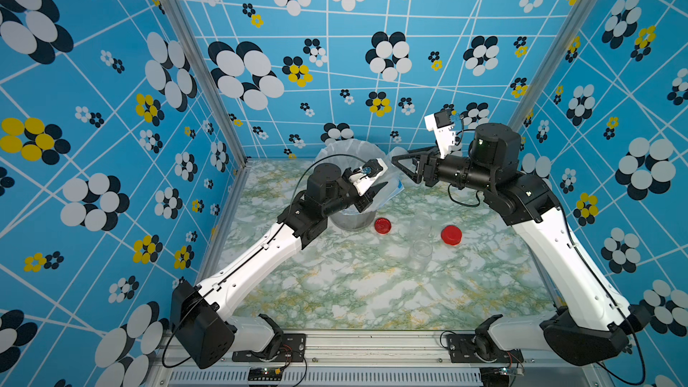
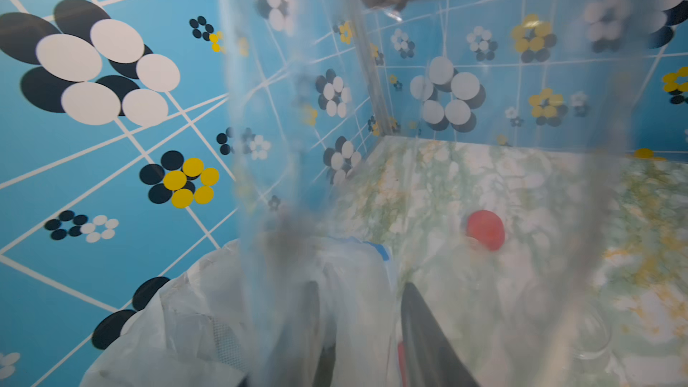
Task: Empty moldy mung beans from jars
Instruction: Unscrew the lid from the jar.
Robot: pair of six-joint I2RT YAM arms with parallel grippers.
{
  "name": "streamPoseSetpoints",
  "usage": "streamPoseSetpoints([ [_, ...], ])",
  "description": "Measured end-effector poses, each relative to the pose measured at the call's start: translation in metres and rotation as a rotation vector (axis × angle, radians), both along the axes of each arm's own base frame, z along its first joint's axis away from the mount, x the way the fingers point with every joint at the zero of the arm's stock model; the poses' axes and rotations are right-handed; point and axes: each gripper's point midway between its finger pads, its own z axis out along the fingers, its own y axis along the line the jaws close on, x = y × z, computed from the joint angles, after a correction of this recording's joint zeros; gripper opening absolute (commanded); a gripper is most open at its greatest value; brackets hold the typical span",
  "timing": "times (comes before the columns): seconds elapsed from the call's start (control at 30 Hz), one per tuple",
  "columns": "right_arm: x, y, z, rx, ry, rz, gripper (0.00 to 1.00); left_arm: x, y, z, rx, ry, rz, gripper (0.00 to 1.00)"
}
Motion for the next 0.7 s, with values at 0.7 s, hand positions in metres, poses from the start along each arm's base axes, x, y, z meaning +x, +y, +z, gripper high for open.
streamPoseSetpoints([
  [0.7, -0.045, 0.009, 0.024, -0.032, -0.264, 0.247, 0.0, -0.059, -0.003, 0.02, -0.046, 0.244, -0.427, 0.35],
])
